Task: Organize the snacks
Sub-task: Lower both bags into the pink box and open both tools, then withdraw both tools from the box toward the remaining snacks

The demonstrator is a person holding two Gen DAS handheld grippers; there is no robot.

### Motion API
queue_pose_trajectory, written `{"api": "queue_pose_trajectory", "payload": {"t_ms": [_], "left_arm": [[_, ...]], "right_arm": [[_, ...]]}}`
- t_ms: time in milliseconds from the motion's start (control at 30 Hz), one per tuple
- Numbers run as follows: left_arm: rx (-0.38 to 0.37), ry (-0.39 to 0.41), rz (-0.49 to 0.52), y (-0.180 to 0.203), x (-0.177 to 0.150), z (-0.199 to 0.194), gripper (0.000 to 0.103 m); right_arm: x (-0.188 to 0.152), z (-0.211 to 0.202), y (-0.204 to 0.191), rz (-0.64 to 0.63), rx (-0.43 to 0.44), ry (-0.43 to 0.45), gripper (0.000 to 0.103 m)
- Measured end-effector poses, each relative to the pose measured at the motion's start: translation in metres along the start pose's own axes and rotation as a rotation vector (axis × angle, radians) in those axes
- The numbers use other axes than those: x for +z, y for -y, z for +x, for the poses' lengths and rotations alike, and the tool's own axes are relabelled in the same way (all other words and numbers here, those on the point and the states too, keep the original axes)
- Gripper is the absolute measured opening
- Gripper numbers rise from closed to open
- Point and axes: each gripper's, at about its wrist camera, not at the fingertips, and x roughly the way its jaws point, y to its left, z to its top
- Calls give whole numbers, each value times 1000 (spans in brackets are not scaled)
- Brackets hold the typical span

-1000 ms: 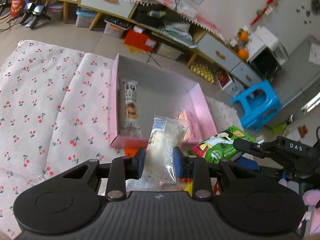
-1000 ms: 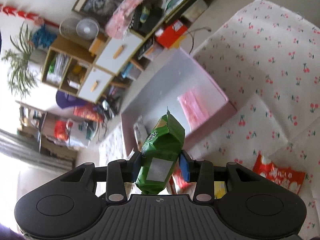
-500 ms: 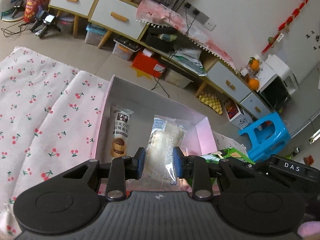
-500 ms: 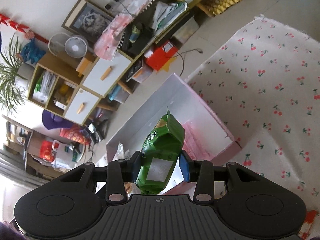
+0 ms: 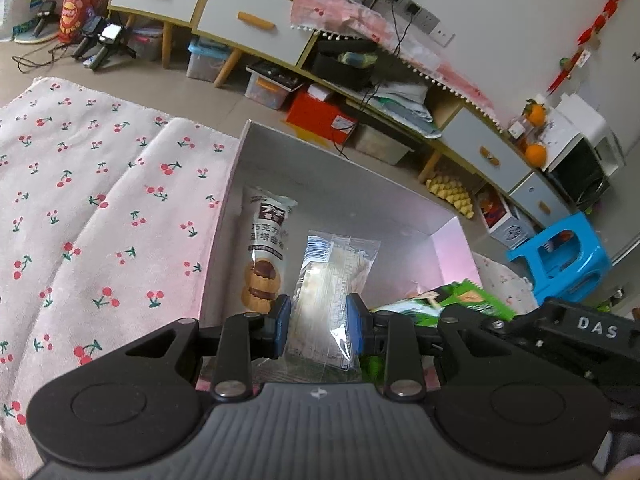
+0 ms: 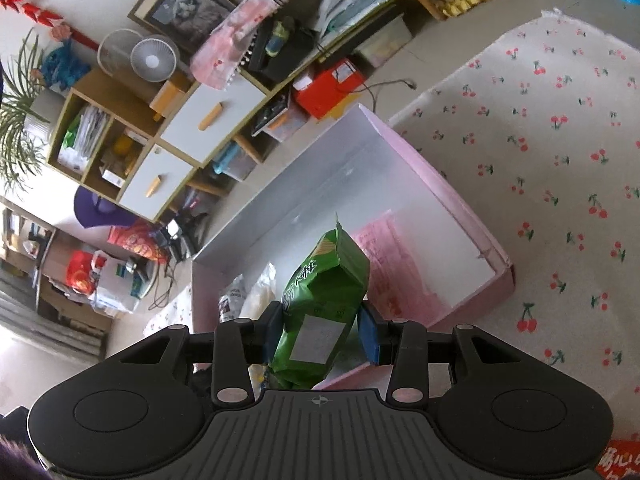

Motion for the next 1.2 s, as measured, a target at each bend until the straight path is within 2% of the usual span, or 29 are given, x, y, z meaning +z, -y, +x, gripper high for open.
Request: {"api": "queue_pose_trajectory", "payload": {"t_ms": [67, 267, 400, 533, 700, 767, 900, 1100, 1200], "left_arm": [[9, 4, 4, 1, 0, -1, 27], [65, 20, 41, 6, 1, -4, 27], [70, 17, 46, 9, -1, -3, 27], [44, 24, 53, 12, -2, -2, 27], [31, 28, 88, 19, -3, -3, 29], [43, 39, 99, 21, -3, -3, 34], [42, 43, 127, 26, -4, -6, 51], [49, 29, 178, 31, -6, -13, 65], [58, 18, 207, 32, -8, -19, 69]], "right_arm": [[0, -3, -3, -41, -58, 34, 40], [2, -13, -3, -83, -147, 108, 40], [3, -15, -1, -98, -130, 100, 40], [4, -14, -2, -93, -72, 85, 40], [5, -15, -7, -101, -52, 94, 41], [6, -16, -6, -99, -61, 100, 43], [10, -21, -1, -92, -66, 106, 49], [12, -34, 1, -125, -62, 103, 60], [13, -43, 2, -146, -65, 101, 65]]}}
